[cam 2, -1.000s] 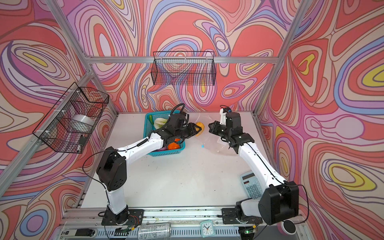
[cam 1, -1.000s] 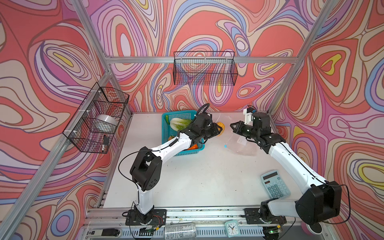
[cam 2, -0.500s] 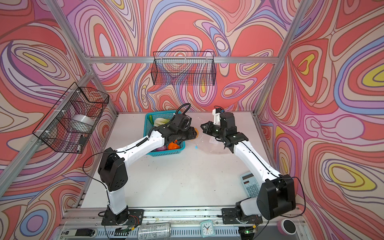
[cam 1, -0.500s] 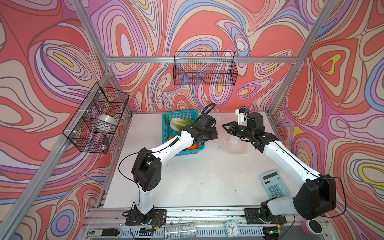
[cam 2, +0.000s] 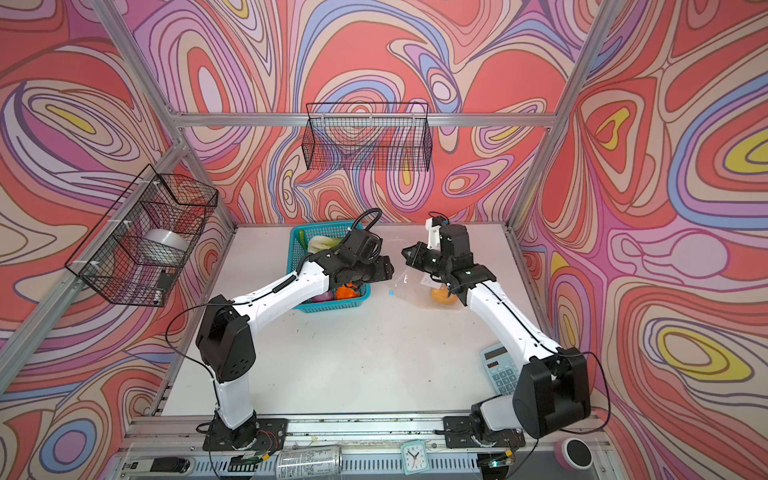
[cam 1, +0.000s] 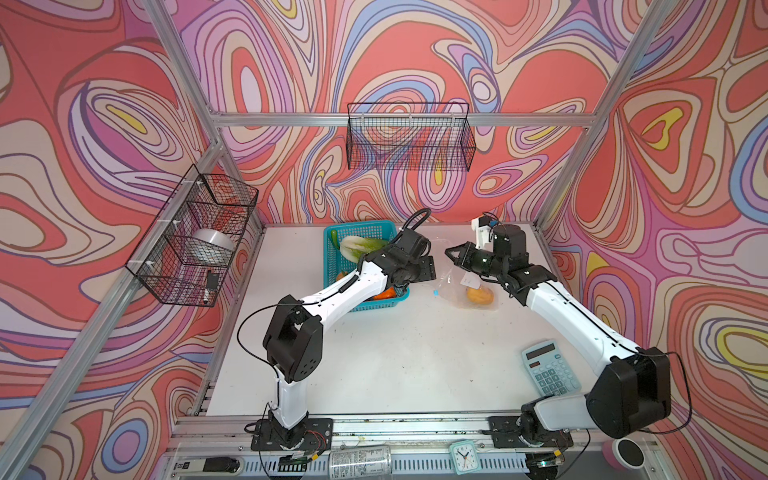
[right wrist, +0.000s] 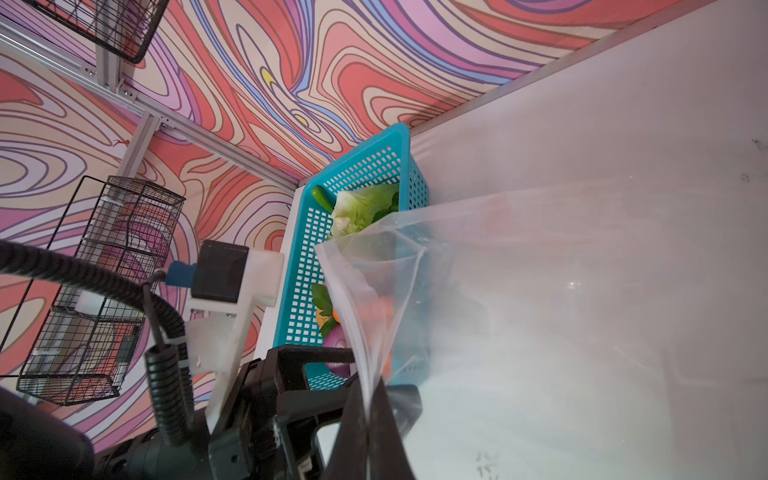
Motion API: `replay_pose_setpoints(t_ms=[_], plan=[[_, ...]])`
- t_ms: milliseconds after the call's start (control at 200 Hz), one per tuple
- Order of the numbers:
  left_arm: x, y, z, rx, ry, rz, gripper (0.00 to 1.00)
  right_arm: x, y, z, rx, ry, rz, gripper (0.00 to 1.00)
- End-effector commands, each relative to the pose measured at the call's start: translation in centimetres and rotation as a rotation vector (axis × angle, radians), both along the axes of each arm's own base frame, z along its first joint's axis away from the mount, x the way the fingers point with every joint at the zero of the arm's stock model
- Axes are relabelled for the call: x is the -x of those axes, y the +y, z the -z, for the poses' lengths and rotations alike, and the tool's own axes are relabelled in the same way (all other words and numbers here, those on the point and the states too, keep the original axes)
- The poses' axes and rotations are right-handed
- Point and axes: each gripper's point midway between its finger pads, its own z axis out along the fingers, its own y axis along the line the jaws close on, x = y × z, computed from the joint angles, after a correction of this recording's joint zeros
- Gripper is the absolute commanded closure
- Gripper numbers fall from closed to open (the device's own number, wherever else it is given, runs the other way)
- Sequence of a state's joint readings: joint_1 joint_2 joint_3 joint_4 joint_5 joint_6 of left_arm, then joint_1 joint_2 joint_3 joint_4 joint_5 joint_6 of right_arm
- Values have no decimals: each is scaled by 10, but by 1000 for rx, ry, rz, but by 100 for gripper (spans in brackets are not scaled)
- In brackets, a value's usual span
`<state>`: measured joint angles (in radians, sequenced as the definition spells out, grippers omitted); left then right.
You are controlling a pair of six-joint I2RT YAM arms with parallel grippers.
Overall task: Place the food in the zip-top bag and seal the zipper
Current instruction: 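Open the left gripper to drop the potato into the bag, then move the left gripper back to the basket and grasp the orange carrot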
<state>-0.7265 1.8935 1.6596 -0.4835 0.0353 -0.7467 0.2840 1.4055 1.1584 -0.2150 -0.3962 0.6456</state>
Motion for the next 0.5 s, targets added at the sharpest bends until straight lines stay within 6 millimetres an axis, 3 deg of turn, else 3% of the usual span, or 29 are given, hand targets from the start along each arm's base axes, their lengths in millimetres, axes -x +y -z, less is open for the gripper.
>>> replay_pose_setpoints(t_ms=[0, 115, 235, 351, 496], plan=[[6, 7, -41, 36, -60, 29, 22, -4, -1, 9, 21, 5, 16, 100], [10, 19, -70, 74, -117, 40, 18, -5, 0, 12, 24, 10, 17, 100], [10, 44, -94, 103, -187, -3, 19, -7, -1, 12, 24, 10, 18, 100], [2, 83, -90, 65, -238, -123, 20, -8, -1, 12, 24, 5, 22, 100], [-2, 132, -53, 27, -150, -258, 21, -8, -2, 11, 34, 3, 24, 100]])
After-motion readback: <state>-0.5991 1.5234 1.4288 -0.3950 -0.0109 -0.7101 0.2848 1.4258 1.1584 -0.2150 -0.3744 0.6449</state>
